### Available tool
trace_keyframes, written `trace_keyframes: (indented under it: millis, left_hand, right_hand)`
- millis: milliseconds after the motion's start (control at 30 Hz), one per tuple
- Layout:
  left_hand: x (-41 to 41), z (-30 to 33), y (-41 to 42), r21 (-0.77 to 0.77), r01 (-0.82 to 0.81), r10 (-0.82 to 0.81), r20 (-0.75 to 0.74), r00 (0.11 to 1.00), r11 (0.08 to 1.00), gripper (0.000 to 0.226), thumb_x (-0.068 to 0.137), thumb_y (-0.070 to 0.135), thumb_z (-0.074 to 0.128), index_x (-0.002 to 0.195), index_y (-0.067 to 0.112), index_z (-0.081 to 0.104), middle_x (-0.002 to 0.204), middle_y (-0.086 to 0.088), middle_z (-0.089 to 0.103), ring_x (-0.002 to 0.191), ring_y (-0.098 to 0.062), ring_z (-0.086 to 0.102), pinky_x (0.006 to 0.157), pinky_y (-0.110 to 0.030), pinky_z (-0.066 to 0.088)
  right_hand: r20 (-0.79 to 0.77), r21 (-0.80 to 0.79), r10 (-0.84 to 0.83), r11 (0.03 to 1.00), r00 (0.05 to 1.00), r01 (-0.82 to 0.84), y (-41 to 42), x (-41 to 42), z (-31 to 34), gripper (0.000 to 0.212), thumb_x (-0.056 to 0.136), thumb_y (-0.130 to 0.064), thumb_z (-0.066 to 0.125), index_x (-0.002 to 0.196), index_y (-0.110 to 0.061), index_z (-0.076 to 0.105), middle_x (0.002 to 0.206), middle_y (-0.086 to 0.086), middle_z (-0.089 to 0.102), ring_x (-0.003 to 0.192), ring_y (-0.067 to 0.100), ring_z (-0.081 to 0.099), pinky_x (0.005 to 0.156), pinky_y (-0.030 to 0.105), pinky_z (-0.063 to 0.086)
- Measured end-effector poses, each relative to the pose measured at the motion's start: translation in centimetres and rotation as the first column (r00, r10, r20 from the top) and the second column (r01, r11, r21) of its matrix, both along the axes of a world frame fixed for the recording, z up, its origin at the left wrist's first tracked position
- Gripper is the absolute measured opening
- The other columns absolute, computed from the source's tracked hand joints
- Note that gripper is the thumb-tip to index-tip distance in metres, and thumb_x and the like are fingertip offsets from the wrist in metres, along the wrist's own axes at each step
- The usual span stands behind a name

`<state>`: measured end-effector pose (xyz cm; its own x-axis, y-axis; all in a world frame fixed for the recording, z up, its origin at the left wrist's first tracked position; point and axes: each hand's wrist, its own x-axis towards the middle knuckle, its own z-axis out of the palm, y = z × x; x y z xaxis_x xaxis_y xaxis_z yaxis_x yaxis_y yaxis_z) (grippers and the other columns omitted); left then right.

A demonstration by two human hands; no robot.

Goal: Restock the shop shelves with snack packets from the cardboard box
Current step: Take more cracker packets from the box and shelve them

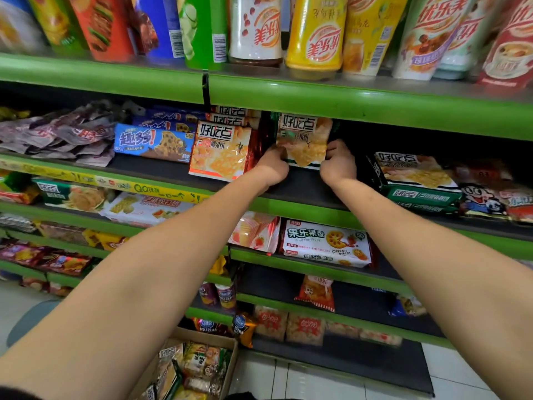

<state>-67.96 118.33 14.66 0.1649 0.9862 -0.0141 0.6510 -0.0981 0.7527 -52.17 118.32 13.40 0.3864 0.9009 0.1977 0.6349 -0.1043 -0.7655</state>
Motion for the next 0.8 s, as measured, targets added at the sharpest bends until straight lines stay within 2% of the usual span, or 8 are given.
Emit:
trace_keyframes:
  millis: [133, 267, 333, 533, 800]
  left_hand:
    - [0.9, 0.1, 1.4, 0.026, 0.017, -0.017, -0.023, 1.0, 1.0, 0.057, 0.091, -0.006, 0.043, 0.147, 0.002, 0.038, 0.152, -0.017, 0.039, 0.139, -0.032, 0.038, 0.115, -0.033, 0.032]
    - [1.5, 0.1, 2.9, 0.077, 0.043, -0.041, -0.027, 0.999, 0.996, 0.053, 0.091, -0.011, 0.039, 0.143, 0.0, 0.043, 0.149, -0.021, 0.044, 0.14, -0.034, 0.037, 0.116, -0.031, 0.027]
    - [1.8, 0.0, 3.6, 0.091, 0.055, -0.05, -0.061, 0.997, 0.994, 0.051, 0.092, -0.011, 0.037, 0.142, 0.0, 0.045, 0.148, -0.021, 0.046, 0.139, -0.035, 0.038, 0.116, -0.033, 0.027]
    - [1.7, -0.3, 4.7, 0.064, 0.032, -0.029, -0.049, 0.998, 0.997, 0.049, 0.092, -0.008, 0.038, 0.138, 0.002, 0.05, 0.143, -0.02, 0.051, 0.135, -0.035, 0.043, 0.113, -0.035, 0.033]
    - [1.9, -0.3, 4.1, 0.005, 0.028, -0.028, 0.028, 0.999, 1.0, 0.052, 0.089, -0.003, 0.047, 0.14, 0.009, 0.051, 0.142, -0.018, 0.051, 0.134, -0.033, 0.044, 0.113, -0.037, 0.036]
  right_hand:
    - [-0.075, -0.024, 0.047, 0.999, 0.996, -0.049, 1.3, -0.2, 0.1, 0.047, 0.086, 0.003, 0.048, 0.13, -0.012, 0.053, 0.131, 0.01, 0.062, 0.12, 0.027, 0.057, 0.096, 0.029, 0.044]
    - [-0.052, -0.044, 0.079, 0.996, 0.996, -0.081, 2.2, -0.7, 0.3, 0.052, 0.086, 0.001, 0.046, 0.134, -0.016, 0.054, 0.134, 0.011, 0.061, 0.123, 0.029, 0.056, 0.094, 0.026, 0.041]
    - [-0.046, -0.052, 0.076, 0.996, 0.996, -0.079, 2.7, -0.9, 0.4, 0.05, 0.088, -0.002, 0.046, 0.134, -0.017, 0.055, 0.134, 0.012, 0.061, 0.123, 0.03, 0.056, 0.091, 0.025, 0.041]
    - [-0.002, -0.12, 0.068, 0.99, 0.998, -0.068, 3.6, -1.0, 0.3, 0.051, 0.09, -0.005, 0.046, 0.14, -0.016, 0.05, 0.137, 0.016, 0.057, 0.126, 0.035, 0.054, 0.102, 0.036, 0.044]
    - [-0.053, -0.077, 0.12, 0.989, 0.991, -0.124, 2.6, -0.8, 0.7, 0.05, 0.093, -0.011, 0.049, 0.142, -0.016, 0.044, 0.14, 0.016, 0.054, 0.126, 0.034, 0.052, 0.099, 0.032, 0.042]
